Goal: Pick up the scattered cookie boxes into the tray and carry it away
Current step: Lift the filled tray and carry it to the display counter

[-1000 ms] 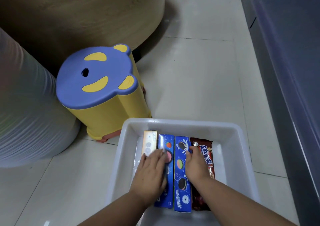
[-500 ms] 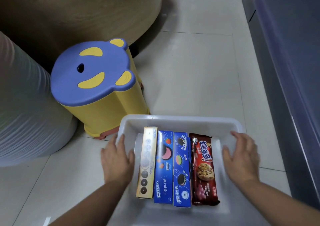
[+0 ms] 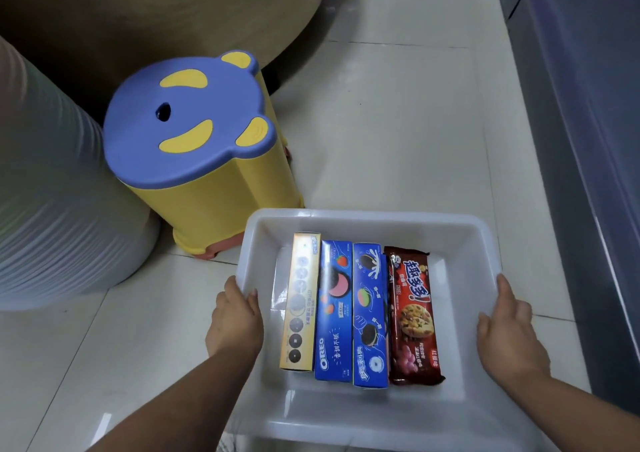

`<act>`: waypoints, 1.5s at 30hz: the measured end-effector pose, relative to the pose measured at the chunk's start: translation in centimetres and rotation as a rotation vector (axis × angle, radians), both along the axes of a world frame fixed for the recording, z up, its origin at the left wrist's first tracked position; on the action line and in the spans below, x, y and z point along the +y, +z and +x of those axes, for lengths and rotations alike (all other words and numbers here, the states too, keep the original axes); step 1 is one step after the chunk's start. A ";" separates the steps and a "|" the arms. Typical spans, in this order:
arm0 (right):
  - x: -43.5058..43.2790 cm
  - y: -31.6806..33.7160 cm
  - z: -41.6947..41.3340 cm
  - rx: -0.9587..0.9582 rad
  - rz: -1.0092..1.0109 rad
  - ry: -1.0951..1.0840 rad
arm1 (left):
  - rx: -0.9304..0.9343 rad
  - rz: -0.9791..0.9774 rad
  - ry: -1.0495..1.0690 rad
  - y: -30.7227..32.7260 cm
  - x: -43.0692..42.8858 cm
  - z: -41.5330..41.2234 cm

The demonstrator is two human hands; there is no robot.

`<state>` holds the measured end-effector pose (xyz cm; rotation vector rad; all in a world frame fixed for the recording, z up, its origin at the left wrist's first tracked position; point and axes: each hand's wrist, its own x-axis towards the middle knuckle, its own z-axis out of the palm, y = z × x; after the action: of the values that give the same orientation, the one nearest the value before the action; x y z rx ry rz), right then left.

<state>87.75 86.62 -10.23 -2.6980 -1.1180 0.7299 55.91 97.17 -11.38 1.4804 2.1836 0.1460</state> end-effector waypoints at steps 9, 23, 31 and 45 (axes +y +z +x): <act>0.1 3.5 1.9 -0.028 0.045 0.065 | -0.140 0.034 0.102 2.9 -1.5 -0.5; 0.1 30.8 -1.7 -0.059 0.051 0.034 | -0.167 0.003 0.192 29.9 -2.1 -4.2; 0.0 52.2 -6.0 -0.054 0.125 0.053 | -0.268 0.031 0.197 52.9 -2.1 -9.4; 8.0 68.9 -10.5 -0.032 0.280 0.185 | -0.292 0.184 0.247 70.5 2.3 -14.7</act>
<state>77.26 94.67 58.67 -2.4057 -1.3770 0.5099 41.17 99.51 59.13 1.1873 2.1451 0.6215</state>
